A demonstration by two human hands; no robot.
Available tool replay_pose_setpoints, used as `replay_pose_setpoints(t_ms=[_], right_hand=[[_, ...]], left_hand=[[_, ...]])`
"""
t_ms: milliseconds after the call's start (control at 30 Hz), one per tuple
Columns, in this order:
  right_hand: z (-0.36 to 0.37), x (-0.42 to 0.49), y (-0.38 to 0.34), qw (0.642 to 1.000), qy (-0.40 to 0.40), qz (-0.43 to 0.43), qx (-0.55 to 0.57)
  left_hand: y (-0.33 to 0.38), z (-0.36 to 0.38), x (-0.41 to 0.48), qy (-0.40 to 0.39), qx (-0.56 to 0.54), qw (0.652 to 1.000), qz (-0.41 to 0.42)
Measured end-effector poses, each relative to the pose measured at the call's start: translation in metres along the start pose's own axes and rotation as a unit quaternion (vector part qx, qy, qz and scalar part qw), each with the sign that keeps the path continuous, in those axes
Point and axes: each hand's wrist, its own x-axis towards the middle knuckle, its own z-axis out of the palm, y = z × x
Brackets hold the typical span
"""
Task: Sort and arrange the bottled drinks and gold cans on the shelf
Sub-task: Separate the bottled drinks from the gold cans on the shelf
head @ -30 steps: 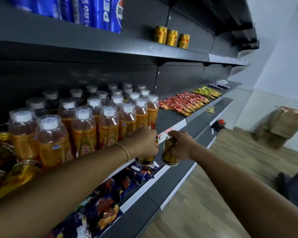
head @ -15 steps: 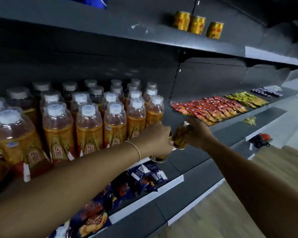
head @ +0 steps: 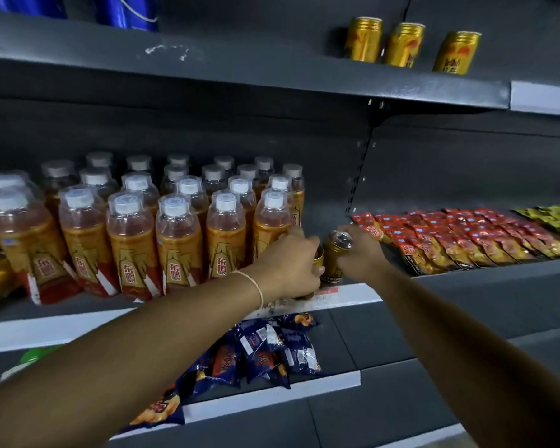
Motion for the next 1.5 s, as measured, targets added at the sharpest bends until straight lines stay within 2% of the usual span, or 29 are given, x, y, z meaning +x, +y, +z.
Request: replay_pose_setpoints(t_ms=[167,333,467,667,833,900,1000,1067,1167,1233,1333,1433,1500], right_hand=[[0.009,0.022,0.01,1.0,-0.024,0.0,-0.017],[0.008,0.034,0.018,1.0,-0.015,0.005,-0.016],[-0.01,0.037,0.017,0.996,-0.075,-0.027,-0.039],[-0.031,0.037,0.023,0.985,-0.174,0.005,-0.02],[-0.026,0.038,0.025,0.984,-0.176,0.001,-0.02],[-0.025,0.041,0.025,0.984,-0.174,-0.001,-0.033],[-0.027,0.043,0.016,0.982,-0.179,-0.014,-0.057],[-0.03,0.044,0.008,0.979,-0.178,-0.025,-0.1],[-0.032,0.042,-0.005,0.974,-0.157,-0.042,-0.158],[-0.032,0.041,-0.017,0.987,-0.101,-0.055,-0.11],[-0.025,0.039,-0.047,0.995,-0.019,-0.088,0.033],[-0.013,0.033,-0.084,0.979,-0.057,-0.115,0.16],[-0.002,0.03,-0.102,0.971,-0.095,-0.115,0.184]], left_hand=[[0.002,0.004,0.009,0.013,0.012,1.0,-0.025],[0.008,0.014,0.019,0.019,0.021,0.999,-0.043],[0.015,0.023,0.032,0.009,0.02,0.998,-0.065],[0.02,0.035,0.047,0.006,0.005,0.993,-0.119],[0.021,0.046,0.044,-0.036,0.095,0.985,-0.139],[0.021,0.045,0.044,-0.046,0.196,0.971,-0.128],[0.025,0.04,0.043,-0.021,0.368,0.926,-0.078],[0.024,0.039,0.039,-0.005,0.395,0.918,-0.038],[0.015,0.038,0.026,0.014,0.352,0.935,0.034],[0.007,0.035,0.012,0.022,0.334,0.939,0.075],[-0.007,0.022,-0.005,0.037,0.32,0.941,0.107],[-0.022,0.0,-0.021,0.041,0.307,0.944,0.113],[-0.033,-0.014,-0.032,0.047,0.305,0.946,0.099]])
